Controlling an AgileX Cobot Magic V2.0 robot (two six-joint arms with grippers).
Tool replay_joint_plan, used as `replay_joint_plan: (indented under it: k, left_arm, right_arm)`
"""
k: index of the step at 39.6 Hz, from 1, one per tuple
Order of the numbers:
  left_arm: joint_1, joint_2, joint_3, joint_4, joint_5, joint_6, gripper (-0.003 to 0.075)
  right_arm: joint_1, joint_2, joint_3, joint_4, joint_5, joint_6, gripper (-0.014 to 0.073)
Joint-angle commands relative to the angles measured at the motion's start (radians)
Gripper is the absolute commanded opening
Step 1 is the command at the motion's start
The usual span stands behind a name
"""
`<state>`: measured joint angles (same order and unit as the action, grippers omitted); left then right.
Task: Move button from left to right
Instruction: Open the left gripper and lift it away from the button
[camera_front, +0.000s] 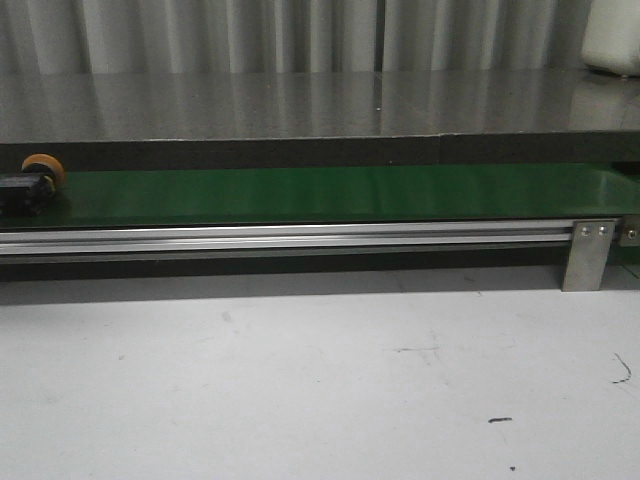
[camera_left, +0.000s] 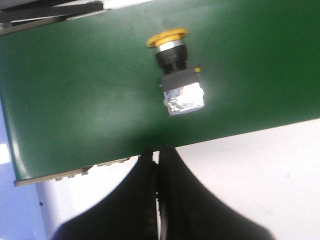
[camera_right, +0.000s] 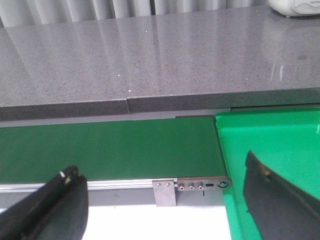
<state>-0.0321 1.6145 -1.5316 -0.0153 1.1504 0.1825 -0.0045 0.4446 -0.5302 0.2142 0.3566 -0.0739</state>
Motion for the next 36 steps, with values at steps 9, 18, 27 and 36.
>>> replay_joint_plan:
  k: [9,18,27,36]
  left_arm:
    - [-0.036,-0.392,0.465,-0.004,-0.427,-0.036,-0.0021]
    - [-0.037,-0.716,0.821,-0.046,-0.729,-0.036,-0.0021]
    - [-0.037,-1.034,1.035,-0.077,-0.861,-0.036,-0.0021]
    - [-0.037,-1.285,1.105,-0.13,-0.866,-0.036,-0.0021]
  right_arm:
    - [0.004,0.012,-0.037,-0.005,-0.083,-0.005,0.0645]
    - [0.004,0.012,-0.037,-0.005,-0.083,-0.005,0.0645]
    - [0.004,0.012,-0.037,-0.005,-0.083,-0.005,0.0645]
    - [0.004,0.012,-0.037,-0.005,-0.083,-0.005,0.0645]
